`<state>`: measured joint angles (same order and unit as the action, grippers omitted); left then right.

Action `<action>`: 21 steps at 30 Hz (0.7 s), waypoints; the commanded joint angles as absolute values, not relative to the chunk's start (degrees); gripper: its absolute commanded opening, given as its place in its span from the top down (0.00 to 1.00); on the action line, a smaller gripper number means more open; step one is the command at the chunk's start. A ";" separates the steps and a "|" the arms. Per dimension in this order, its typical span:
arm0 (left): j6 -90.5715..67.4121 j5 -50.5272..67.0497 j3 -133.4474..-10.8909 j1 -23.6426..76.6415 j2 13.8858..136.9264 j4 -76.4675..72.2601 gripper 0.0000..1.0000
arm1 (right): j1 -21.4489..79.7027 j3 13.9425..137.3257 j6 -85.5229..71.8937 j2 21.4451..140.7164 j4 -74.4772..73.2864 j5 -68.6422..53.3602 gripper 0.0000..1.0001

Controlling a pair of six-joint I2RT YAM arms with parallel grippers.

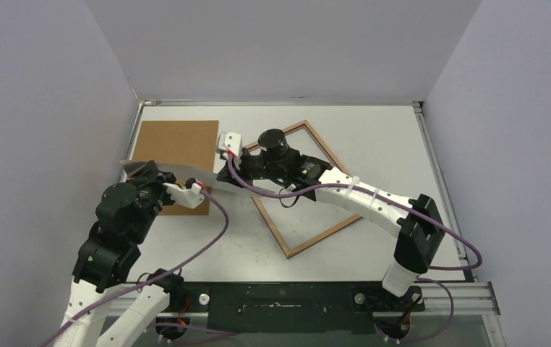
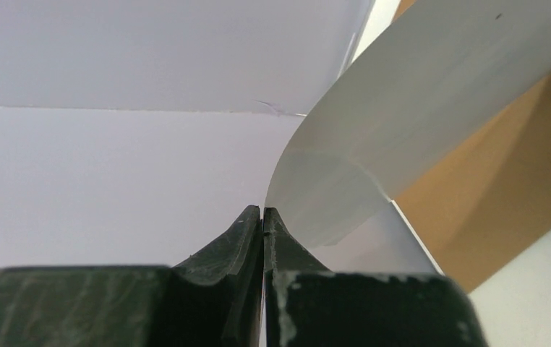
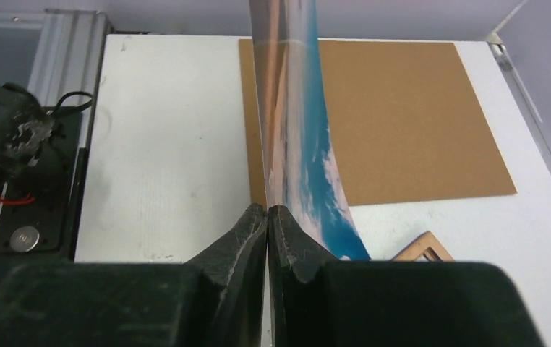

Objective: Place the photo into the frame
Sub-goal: Turn over the photo from the photo frame.

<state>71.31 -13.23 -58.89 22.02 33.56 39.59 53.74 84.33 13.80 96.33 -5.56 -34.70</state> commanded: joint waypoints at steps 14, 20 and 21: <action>49.81 -23.30 -61.72 21.62 35.97 15.33 0.04 | 53.91 96.73 -4.78 89.34 -15.39 -11.57 0.95; 42.88 -25.31 -64.50 21.12 36.55 7.49 0.04 | 54.18 105.34 -7.75 91.41 -24.07 -8.19 0.95; 41.19 -25.94 -65.19 21.05 37.22 7.67 0.04 | 54.51 106.83 -8.08 91.62 -25.78 -8.14 0.95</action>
<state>49.52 -22.79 -60.34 21.56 36.14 15.90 54.00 100.44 -4.91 91.72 -20.01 -11.77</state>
